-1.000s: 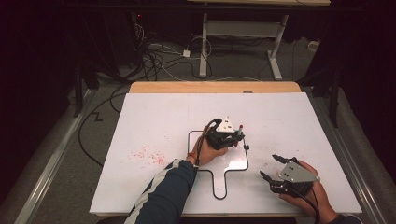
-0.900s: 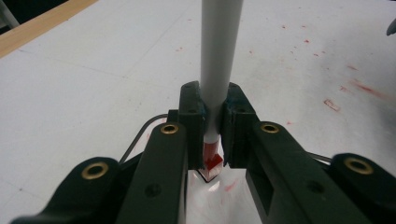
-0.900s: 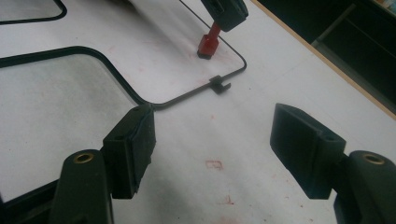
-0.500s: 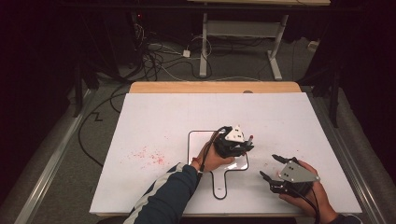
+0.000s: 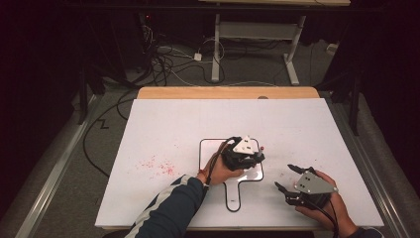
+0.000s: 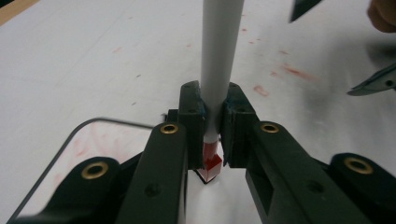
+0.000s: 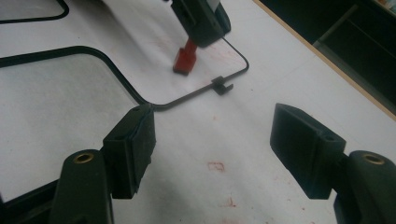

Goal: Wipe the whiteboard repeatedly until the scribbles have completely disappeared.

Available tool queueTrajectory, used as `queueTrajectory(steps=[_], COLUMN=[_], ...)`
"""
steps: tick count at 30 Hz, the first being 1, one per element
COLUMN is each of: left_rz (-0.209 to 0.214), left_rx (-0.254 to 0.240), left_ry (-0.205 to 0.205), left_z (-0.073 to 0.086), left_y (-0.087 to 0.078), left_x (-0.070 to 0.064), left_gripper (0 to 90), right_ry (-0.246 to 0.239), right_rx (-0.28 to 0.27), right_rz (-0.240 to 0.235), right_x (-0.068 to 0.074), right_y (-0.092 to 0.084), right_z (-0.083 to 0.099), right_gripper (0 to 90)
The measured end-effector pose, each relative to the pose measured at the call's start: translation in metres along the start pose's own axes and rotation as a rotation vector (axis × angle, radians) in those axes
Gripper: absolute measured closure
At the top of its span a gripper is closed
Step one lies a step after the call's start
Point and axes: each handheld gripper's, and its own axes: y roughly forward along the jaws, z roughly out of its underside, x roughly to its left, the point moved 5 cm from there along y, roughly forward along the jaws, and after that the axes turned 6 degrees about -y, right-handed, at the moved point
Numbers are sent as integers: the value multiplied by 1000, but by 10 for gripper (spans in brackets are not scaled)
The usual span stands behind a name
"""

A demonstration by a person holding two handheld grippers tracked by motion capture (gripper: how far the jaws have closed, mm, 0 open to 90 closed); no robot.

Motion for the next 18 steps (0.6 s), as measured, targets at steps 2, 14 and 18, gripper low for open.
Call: queueTrajectory(steps=[2,14,18], left_rz=[4,-127,-72], left_rx=[3,-24,-4], left_ry=[8,-132,-68], left_z=[-1,18,17], left_y=[1,-29,-28], left_x=[0,54,30], left_gripper=[785,785,785], right_ry=[-6,-8,-8], right_rx=[-4,-4,2], right_rz=[-1,0,-2], right_x=[1,0,0], right_y=[0,-1,0], right_z=[-1,0,1], right_gripper=[319,319,319])
